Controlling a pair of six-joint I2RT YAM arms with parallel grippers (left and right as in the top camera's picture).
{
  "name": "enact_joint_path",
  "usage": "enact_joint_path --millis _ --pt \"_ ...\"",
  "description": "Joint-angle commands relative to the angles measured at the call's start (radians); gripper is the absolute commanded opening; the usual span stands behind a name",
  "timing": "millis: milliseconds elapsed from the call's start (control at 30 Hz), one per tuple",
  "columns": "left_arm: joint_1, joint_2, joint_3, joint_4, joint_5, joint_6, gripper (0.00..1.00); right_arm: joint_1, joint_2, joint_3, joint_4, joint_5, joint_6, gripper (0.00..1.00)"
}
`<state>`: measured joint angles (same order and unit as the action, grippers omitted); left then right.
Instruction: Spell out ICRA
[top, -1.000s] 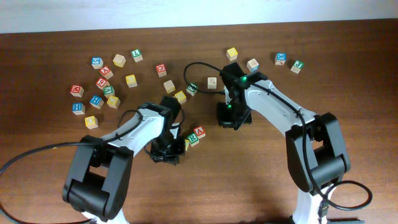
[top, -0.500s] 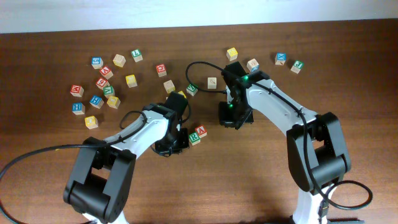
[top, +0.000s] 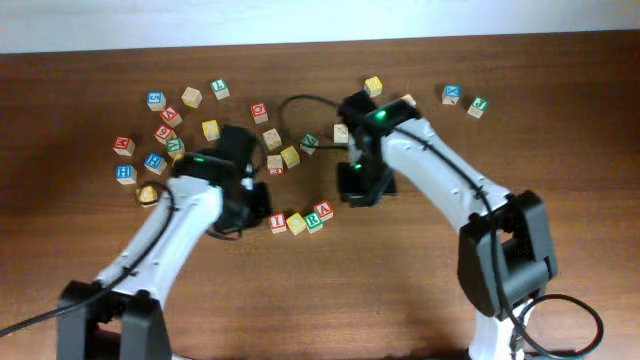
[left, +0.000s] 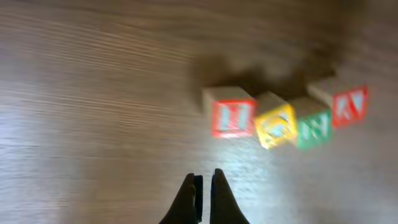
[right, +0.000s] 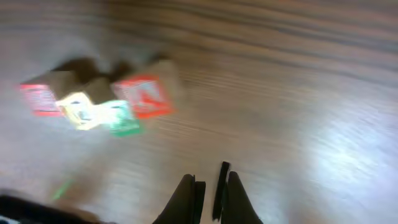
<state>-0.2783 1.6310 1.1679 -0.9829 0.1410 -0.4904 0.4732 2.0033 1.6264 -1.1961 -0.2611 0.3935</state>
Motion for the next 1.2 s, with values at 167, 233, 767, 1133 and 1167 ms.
enact_joint_path --millis 167,233,767,1133,1167 --pt "0.145 0.083 -0.008 0.027 -0.007 0.065 0.0 0.074 -0.018 0.013 0.097 0.142 0.192 0.04" --pt "0.133 0.152 -0.008 0.077 -0.007 0.126 0.0 0.069 -0.018 0.008 0.074 0.123 0.189 0.04" --pt "0.287 0.217 -0.008 0.074 0.107 0.194 0.0 0.058 0.034 -0.008 0.176 0.059 0.088 0.04" --pt "0.058 0.288 -0.008 0.147 0.106 0.166 0.0 -0.036 0.093 -0.009 0.142 0.071 0.055 0.04" --pt "0.058 0.288 -0.008 0.152 0.106 0.167 0.0 -0.036 0.09 -0.009 0.134 0.071 0.055 0.04"
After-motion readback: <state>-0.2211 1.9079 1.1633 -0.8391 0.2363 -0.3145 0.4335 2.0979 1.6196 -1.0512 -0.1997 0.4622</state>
